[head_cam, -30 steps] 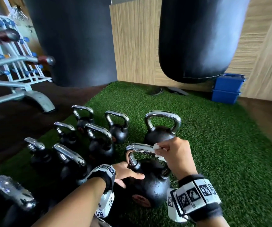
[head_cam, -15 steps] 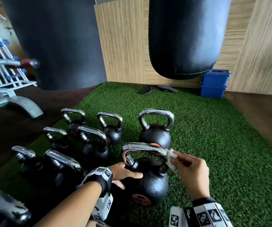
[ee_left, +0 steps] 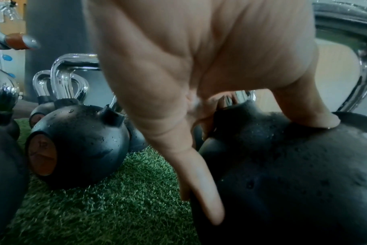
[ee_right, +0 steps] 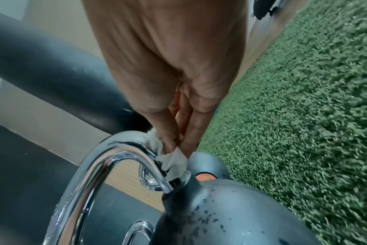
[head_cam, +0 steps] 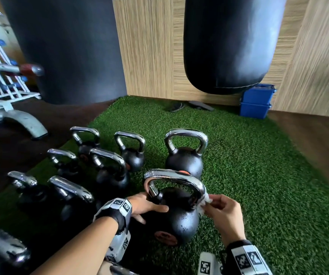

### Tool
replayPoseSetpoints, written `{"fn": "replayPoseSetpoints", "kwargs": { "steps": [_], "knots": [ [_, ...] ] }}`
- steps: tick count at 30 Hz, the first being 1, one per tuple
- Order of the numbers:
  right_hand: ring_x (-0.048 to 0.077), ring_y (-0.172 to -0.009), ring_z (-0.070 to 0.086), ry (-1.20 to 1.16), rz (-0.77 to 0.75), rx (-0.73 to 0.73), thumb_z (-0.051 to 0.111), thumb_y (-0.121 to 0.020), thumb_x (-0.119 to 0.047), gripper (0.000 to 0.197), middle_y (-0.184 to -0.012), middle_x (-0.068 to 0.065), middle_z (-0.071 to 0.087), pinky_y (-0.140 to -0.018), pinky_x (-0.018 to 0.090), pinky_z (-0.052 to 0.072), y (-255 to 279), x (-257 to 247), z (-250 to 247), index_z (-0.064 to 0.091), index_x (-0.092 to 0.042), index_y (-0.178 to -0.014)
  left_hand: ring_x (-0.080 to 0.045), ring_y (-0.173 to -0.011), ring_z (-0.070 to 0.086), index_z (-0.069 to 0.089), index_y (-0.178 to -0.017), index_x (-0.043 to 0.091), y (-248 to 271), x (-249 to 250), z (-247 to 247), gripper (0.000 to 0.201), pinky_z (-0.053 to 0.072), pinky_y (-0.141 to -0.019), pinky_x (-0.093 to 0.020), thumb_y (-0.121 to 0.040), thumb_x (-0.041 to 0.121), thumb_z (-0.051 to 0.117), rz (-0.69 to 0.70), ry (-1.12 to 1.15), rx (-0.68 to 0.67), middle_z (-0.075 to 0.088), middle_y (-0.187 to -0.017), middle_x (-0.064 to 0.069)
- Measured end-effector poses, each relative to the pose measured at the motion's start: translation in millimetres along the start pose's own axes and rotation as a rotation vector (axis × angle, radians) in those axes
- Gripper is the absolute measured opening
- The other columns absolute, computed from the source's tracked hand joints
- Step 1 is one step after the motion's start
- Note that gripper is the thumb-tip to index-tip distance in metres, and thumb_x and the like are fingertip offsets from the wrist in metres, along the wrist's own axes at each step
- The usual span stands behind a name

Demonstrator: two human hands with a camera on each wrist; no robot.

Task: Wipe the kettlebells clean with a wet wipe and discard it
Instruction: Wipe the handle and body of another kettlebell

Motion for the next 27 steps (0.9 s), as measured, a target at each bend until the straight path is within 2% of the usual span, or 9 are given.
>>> {"fn": "replayPoseSetpoints", "kwargs": {
  "steps": [4,6,9,11,13,15,17,21,27],
  "knots": [
    [0.033,-0.083,0.071,-0.064,0.1,-0.083,0.08,-0.071,0.003,0.022,-0.089,0.018,0.074,-0.078,0.049,0.059,2,7,14,0.068,-0.006,-0.088,-0.013,-0.1,0.068,0.065,-0.12,0.026,0,1,-10,0.074,0.062,-0.082,-0.032,-0.066,0.076,0.075,0.041,-0.328,-0.007,0.07,-0.117,0.001],
    [0.033,-0.081,0.067,-0.066,0.127,-0.122,0.074,-0.075,0.011,0.023,-0.095,0.027,0.069,-0.067,0.037,0.059,4,1,14,0.063,0.004,-0.094,-0.011,-0.095,0.068,0.065,-0.123,0.026,4,4,-24,0.064,0.057,-0.076,-0.023,-0.075,0.066,0.074,0.026,-0.474,-0.011,0.071,-0.116,0.004],
    [0.03,-0.084,0.064,0.081,0.108,-0.257,0.071,-0.077,0.013,0.023,-0.092,0.019,0.066,-0.06,0.024,0.056,8,-23,1,0.061,0.002,-0.096,-0.023,-0.112,0.066,0.065,-0.13,0.015,17,17,-61,0.04,0.051,-0.088,-0.024,-0.095,0.033,0.061,0.011,-0.714,0.12,0.069,-0.126,-0.006],
    [0.024,-0.078,0.063,0.146,0.051,-0.344,0.072,-0.076,0.014,0.023,-0.092,0.019,0.067,-0.058,0.019,0.055,13,-44,-5,0.065,0.006,-0.096,-0.024,-0.11,0.067,0.073,-0.118,0.019,31,32,-91,0.028,0.052,-0.093,-0.028,-0.094,0.025,0.059,0.061,-0.634,0.3,0.073,-0.117,-0.004],
    [0.02,-0.073,0.065,0.115,-0.03,-0.395,0.073,-0.074,0.014,0.024,-0.093,0.021,0.069,-0.056,0.017,0.053,19,-72,-4,0.068,0.008,-0.097,-0.021,-0.094,0.074,0.077,-0.105,0.023,49,52,-113,0.018,0.058,-0.09,-0.034,-0.092,0.022,0.066,0.254,-0.288,0.463,0.078,-0.1,0.0],
    [0.022,-0.072,0.068,0.057,-0.172,-0.393,0.078,-0.071,0.006,0.023,-0.086,0.017,0.074,-0.06,0.021,0.055,26,-103,0,0.074,-0.004,-0.091,-0.019,-0.086,0.077,0.076,-0.111,0.018,71,79,-113,0.018,0.063,-0.08,-0.035,-0.094,0.021,0.069,0.456,0.097,0.378,0.079,-0.092,-0.001],
    [0.017,-0.07,0.072,0.038,-0.311,-0.374,0.082,-0.07,-0.006,0.023,-0.08,0.004,0.077,-0.06,0.018,0.055,35,-130,4,0.078,-0.021,-0.087,-0.019,-0.09,0.077,0.076,-0.113,0.02,93,109,-94,0.026,0.062,-0.074,-0.027,-0.092,0.034,0.069,0.578,0.26,0.173,0.079,-0.099,-0.001],
    [0.019,-0.063,0.071,-0.009,-0.477,-0.28,0.086,-0.068,-0.012,0.023,-0.076,-0.001,0.076,-0.059,0.031,0.059,49,-154,16,0.075,-0.026,-0.082,-0.015,-0.1,0.074,0.075,-0.117,0.016,112,139,-55,0.029,0.06,-0.079,-0.022,-0.094,0.033,0.066,0.596,0.231,-0.089,0.077,-0.11,-0.004],
    [0.005,-0.052,0.057,0.044,-0.556,0.015,0.091,-0.059,-0.022,0.035,-0.073,-0.012,0.072,-0.05,0.019,0.046,57,-155,28,0.062,-0.025,-0.077,-0.009,-0.095,0.073,0.075,-0.116,0.008,111,134,-45,0.026,0.057,-0.077,-0.017,-0.093,0.019,0.071,0.6,0.141,-0.153,0.077,-0.109,-0.009]
  ]
}}
Point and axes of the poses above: each hand's wrist, its own y-axis away from the middle knuckle, its own z-axis out of the palm, x = y × z, the point moved 4 cm from there along -y, towards the middle knuckle
